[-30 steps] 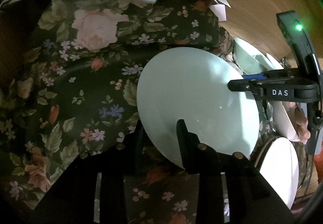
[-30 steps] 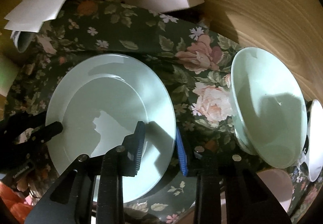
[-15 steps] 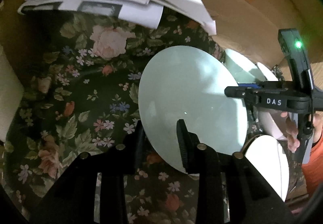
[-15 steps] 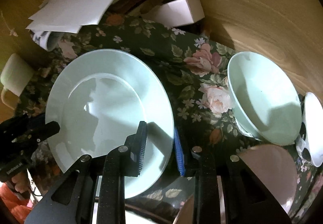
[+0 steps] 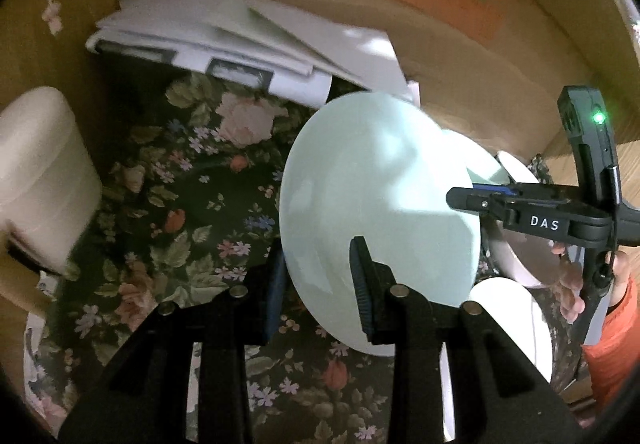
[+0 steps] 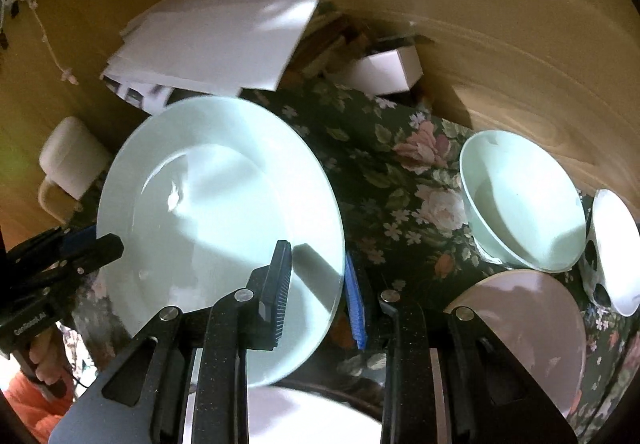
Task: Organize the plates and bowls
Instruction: 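Lift the mint green plate with the left gripper toward the plate stack, then lower the mint green plate onto the white plate and open the left gripper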
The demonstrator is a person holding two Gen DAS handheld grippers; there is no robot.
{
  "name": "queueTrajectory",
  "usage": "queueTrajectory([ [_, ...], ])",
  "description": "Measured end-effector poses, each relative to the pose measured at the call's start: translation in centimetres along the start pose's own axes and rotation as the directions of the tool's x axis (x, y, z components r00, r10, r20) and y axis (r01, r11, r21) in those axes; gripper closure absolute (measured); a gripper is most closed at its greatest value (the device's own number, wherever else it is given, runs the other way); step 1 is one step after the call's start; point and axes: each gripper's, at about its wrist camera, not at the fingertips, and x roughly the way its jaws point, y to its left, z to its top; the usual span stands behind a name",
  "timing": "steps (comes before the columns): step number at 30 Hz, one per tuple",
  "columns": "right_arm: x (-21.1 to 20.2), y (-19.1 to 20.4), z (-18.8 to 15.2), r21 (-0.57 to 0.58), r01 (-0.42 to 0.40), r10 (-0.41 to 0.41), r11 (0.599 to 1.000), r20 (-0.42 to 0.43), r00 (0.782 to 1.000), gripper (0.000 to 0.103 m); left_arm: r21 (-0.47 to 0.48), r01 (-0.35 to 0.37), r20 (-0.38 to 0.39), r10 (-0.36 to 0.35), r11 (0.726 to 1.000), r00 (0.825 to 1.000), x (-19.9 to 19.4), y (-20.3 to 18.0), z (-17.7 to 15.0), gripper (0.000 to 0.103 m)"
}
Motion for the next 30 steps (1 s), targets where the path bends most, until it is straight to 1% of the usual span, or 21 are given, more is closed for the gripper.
queueTrajectory([
  [6,-2.0,1.0,-0.1,-0.001,-0.013,0.013,1.000,0.046,0.999,0.079,0.011,-0.005,0.046,0.004,1.000,0.999,-2.4,-0.3,0.1,0.072],
  [11,-3.6,1.1,-1.4,0.016,-0.008,0.007,1.000,0.072,0.997,0.079,0.025,0.007,0.064,-0.009,1.000,0.998,-3.2,-1.9,0.0,0.072],
  [14,-3.6,0.5,-2.0,0.025,-0.003,0.000,1.000,0.087,0.996,0.079,0.035,0.016,0.066,-0.018,0.999,0.998,-3.6,-2.6,-0.4,0.072],
  [20,-5.5,0.1,-4.2,0.053,0.015,-0.021,0.998,0.116,0.993,0.079,0.058,0.032,0.069,-0.036,0.998,0.997,-4.3,-4.1,-1.3,0.072],
  [30,-7.9,-1.1,-7.8,0.108,0.021,-0.036,0.994,0.142,0.989,0.079,0.083,0.073,0.043,-0.077,0.994,0.996,-4.9,-6.5,-3.4,0.072],
])
